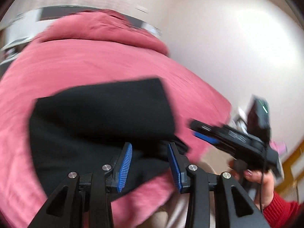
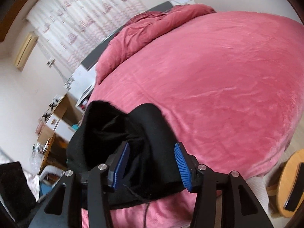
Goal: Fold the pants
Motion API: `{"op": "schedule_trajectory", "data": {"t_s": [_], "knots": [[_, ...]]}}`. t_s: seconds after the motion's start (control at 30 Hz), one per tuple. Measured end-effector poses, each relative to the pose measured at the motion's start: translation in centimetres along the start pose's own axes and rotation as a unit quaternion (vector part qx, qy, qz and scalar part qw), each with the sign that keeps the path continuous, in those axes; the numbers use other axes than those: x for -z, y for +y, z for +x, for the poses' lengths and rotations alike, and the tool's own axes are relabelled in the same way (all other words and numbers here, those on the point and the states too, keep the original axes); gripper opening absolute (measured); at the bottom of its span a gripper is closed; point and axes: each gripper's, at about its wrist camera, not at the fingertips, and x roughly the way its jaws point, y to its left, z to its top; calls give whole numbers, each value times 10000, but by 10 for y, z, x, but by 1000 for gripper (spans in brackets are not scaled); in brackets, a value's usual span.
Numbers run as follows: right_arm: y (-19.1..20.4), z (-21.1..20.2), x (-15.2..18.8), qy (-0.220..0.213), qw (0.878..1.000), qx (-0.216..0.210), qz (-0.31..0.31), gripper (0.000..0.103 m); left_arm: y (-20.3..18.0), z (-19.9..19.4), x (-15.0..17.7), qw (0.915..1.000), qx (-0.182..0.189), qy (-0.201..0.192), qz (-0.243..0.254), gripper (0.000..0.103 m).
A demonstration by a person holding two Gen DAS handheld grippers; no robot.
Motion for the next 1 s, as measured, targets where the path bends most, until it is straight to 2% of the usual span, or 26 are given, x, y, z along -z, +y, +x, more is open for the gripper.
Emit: {"op": "schedule_trajectory", "data": {"t_s": [0.1,0.17,0.23,0.37,0.4,0.43,0.47,0.5,0.57,0.63,0.7,0.77,0.8,0.87,0.93,1.0], "knots": [[20,-3,5,39,9988,-268,-419,55,34,-18,8,9979,-385,-238,-472,39],[37,-6,7,9,9960,-422,-794,74,56,-17,14,9958,-546,-119,-719,39],[51,-3,9,50,9928,-476,-1101,80,64,-6,21,9955,-532,95,-779,39],[69,29,11,403,9847,-282,-1672,79,76,-5,42,9965,-539,373,-521,39],[74,39,9,529,9814,-143,-1839,76,75,-3,45,9964,-582,372,-497,39],[79,49,6,577,9777,-8,-2021,54,71,-1,45,9964,-586,383,-488,39],[85,57,1,605,9741,22,-2179,26,68,0,46,9965,-574,389,-472,39],[90,66,-8,616,9734,10,-2205,22,66,0,50,9965,-573,398,-452,39],[88,78,-24,590,9803,-63,-1886,22,67,3,48,9963,-636,438,-383,39],[70,96,-46,666,9916,-126,-1105,22,69,5,48,9956,-703,513,-360,39],[50,108,-58,624,9963,146,-579,25,71,-1,49,9956,-639,495,-475,39],[35,105,-62,599,9980,3,-223,42,84,-2,56,9954,-621,469,-558,39],[31,98,-62,547,9983,-148,-98,46,85,-4,57,9954,-607,449,-586,39],[25,74,-56,384,9984,-409,-47,56,92,-10,63,9960,-547,323,-632,39],[27,50,-46,280,9981,-473,-262,57,93,-16,66,9967,-386,208,-678,39],[28,37,-34,372,9972,-462,-447,57,93,-17,68,9970,-264,184,-704,39]]}}
